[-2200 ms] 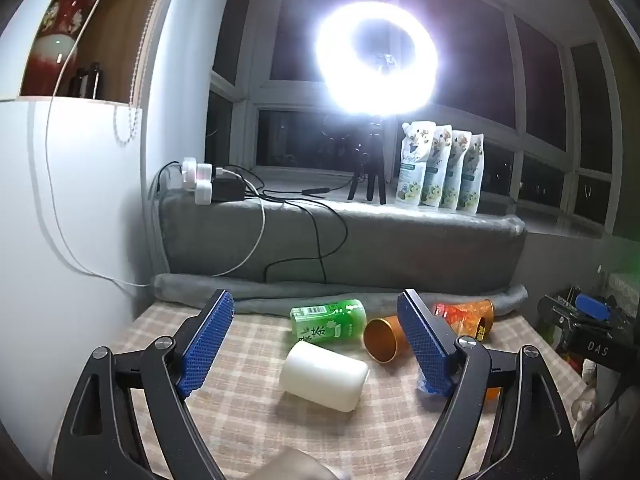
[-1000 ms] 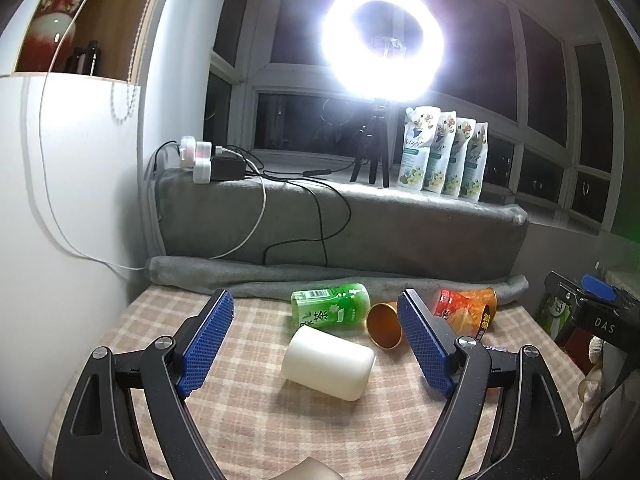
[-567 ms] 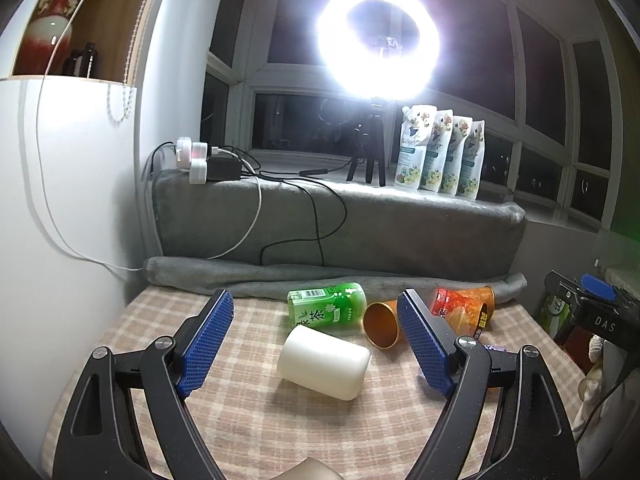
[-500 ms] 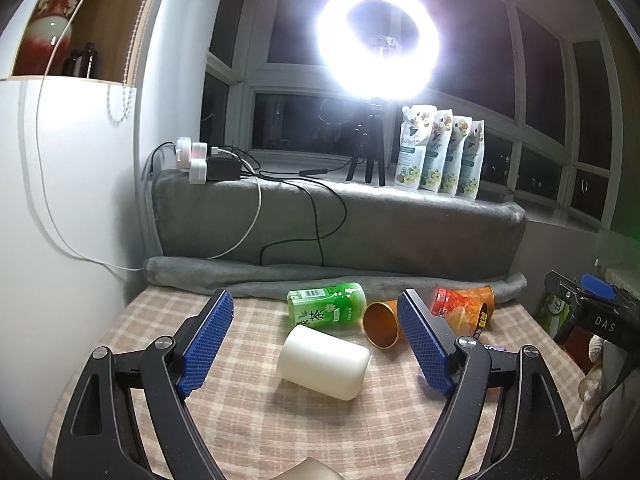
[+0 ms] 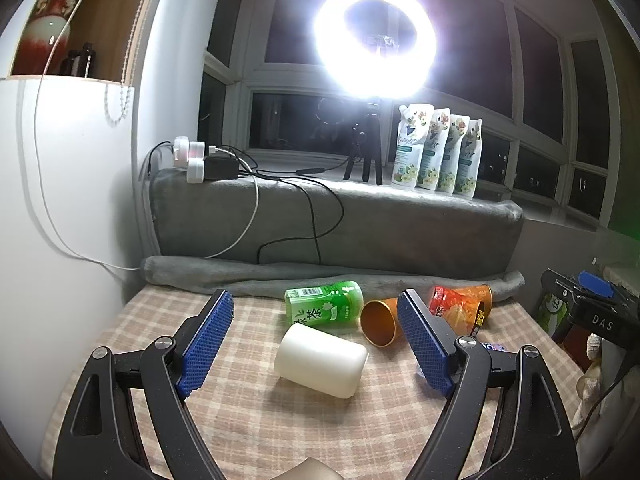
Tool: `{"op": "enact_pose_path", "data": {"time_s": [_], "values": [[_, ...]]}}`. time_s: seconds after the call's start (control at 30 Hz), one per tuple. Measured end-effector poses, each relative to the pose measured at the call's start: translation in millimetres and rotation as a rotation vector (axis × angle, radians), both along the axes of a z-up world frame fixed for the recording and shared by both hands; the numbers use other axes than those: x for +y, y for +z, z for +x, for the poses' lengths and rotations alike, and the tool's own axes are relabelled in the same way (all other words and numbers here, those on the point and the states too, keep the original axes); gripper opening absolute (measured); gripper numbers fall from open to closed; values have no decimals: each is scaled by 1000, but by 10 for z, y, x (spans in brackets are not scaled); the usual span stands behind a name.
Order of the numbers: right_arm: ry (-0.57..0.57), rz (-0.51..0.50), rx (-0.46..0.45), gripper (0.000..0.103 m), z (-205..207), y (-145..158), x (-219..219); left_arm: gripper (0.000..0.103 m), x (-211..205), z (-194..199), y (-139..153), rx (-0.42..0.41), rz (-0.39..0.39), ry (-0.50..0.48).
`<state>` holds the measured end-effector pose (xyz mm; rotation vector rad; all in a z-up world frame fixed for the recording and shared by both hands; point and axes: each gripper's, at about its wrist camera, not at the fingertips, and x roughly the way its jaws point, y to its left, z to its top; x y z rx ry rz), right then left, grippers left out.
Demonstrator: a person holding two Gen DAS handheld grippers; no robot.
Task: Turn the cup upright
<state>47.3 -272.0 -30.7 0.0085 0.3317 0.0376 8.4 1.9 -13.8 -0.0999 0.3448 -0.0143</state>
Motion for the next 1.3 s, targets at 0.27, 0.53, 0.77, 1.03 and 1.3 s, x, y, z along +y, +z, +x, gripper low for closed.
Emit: {"op": "enact_pose_path", "data": {"time_s": [0.27, 0.53, 0.77, 1.03, 1.3], "values": [[8, -5, 2, 103, -18, -23, 14, 84, 15, -4, -14, 3, -2, 1], [8, -2, 12, 103, -3, -50, 11, 84, 34, -2, -20, 3, -1, 2], [50, -19, 25, 103, 39, -50, 39, 84, 47, -2, -37, 7, 1, 2], [243, -197, 116, 103, 387, -52, 234, 84, 113, -2, -78, 25, 15, 21], [437, -477, 223, 103, 888, -151, 577, 84, 228, 72, -231, 114, 2, 34]]}}
